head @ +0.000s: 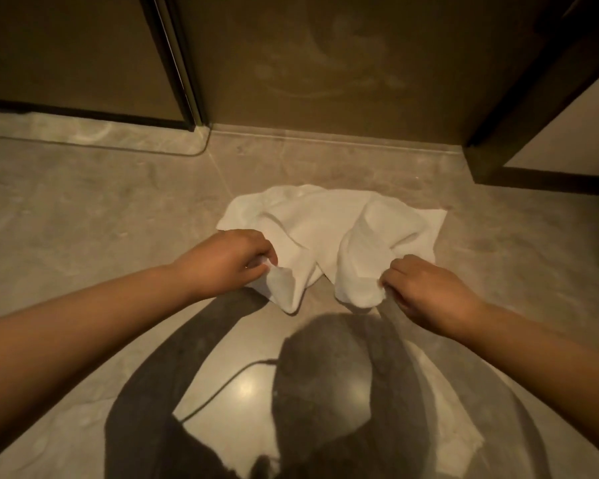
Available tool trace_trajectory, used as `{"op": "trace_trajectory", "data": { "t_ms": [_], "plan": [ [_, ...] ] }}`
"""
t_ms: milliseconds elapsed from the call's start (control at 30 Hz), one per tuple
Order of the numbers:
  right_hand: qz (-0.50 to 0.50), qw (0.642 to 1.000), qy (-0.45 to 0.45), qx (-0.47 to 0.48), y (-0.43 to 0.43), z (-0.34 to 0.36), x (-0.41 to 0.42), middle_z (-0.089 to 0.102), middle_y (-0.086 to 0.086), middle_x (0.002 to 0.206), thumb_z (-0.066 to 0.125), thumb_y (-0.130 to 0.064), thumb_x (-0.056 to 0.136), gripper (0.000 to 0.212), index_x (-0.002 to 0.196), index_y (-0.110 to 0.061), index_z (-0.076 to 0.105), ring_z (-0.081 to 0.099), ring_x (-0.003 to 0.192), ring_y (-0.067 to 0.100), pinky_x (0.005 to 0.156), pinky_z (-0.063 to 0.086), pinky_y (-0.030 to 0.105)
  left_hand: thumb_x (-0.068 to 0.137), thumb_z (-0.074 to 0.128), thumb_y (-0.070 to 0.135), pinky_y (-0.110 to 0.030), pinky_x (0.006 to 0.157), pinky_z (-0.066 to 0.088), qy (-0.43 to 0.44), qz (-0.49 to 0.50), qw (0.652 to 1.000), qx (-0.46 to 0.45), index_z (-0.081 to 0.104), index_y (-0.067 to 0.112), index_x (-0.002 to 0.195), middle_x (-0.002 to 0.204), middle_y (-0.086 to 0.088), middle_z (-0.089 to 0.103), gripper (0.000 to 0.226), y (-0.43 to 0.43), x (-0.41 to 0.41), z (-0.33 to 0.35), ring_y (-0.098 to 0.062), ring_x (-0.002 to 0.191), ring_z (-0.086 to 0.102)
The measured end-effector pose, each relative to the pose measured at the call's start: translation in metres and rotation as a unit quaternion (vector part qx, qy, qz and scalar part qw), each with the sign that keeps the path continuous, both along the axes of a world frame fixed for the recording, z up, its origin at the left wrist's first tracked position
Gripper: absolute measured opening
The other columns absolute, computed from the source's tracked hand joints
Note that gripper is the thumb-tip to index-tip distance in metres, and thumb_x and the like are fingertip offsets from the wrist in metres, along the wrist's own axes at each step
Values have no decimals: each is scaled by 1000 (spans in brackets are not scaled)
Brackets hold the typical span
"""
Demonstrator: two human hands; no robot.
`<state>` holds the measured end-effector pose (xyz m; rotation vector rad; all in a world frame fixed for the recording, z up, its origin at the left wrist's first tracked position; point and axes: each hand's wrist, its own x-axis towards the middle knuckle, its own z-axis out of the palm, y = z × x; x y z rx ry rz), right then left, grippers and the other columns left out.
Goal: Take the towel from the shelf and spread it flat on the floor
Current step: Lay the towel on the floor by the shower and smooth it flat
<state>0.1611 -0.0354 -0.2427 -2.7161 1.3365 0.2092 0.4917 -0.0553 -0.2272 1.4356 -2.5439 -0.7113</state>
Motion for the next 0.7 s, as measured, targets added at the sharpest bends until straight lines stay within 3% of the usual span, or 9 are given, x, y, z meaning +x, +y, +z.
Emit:
{"op": "trace_trajectory", "data": {
  "t_ms": [233, 367, 467, 533, 600, 700],
  "plan": [
    [-33, 994, 51, 88, 26, -36, -21, 58, 2, 102, 44, -20, 97, 18, 104, -21, 61, 53, 92, 22, 75, 48, 37, 88, 59, 25, -32, 78, 44, -91, -40, 994, 51, 68, 16, 103, 99, -4, 64, 20, 20, 14, -37, -21, 91, 58],
    [-43, 991, 64, 109, 22, -44, -20, 58, 2, 102, 43, -20, 97, 19, 104, -20, 61, 55, 93, 23, 76, 49, 40, 87, 57, 32, -35, 80, 46, -137, -68, 985, 75, 67, 20, 102, 100, -1, 63, 21, 23, 21, -52, -19, 93, 59],
    [-60, 990, 33, 120, 16, -42, -15, 60, 0, 102, 46, -35, 96, 23, 105, -22, 63, 58, 95, 22, 73, 50, 37, 84, 50, 51, -33, 75, 48, -165, -94, 976, 103, 63, 27, 102, 98, 8, 62, 33, 22, 25, -51, -13, 90, 59],
    [-62, 995, -23, 80, 11, -34, -8, 62, 1, 100, 49, -36, 94, 25, 105, -21, 65, 60, 90, 23, 69, 51, 36, 82, 38, 61, -30, 70, 48, -132, -69, 987, 61, 62, 31, 102, 97, 11, 62, 44, 17, 25, -45, -10, 86, 59],
    [-45, 998, -43, 23, -2, -27, 2, 62, 7, 103, 55, -21, 92, 21, 109, -16, 64, 61, 89, 27, 69, 53, 40, 83, 36, 58, -30, 68, 46, -76, -28, 997, 1, 63, 26, 103, 101, 6, 61, 46, 5, 19, -40, -14, 88, 58],
    [-47, 997, -57, -26, -29, -21, 21, 54, 17, 130, 52, -8, 93, 36, 129, -9, 55, 53, 111, 36, 84, 51, 47, 87, 53, 37, -41, 85, 46, -96, 13, 990, -100, 53, 14, 126, 127, -12, 52, 45, -22, 2, -45, -30, 110, 53]
  ]
}}
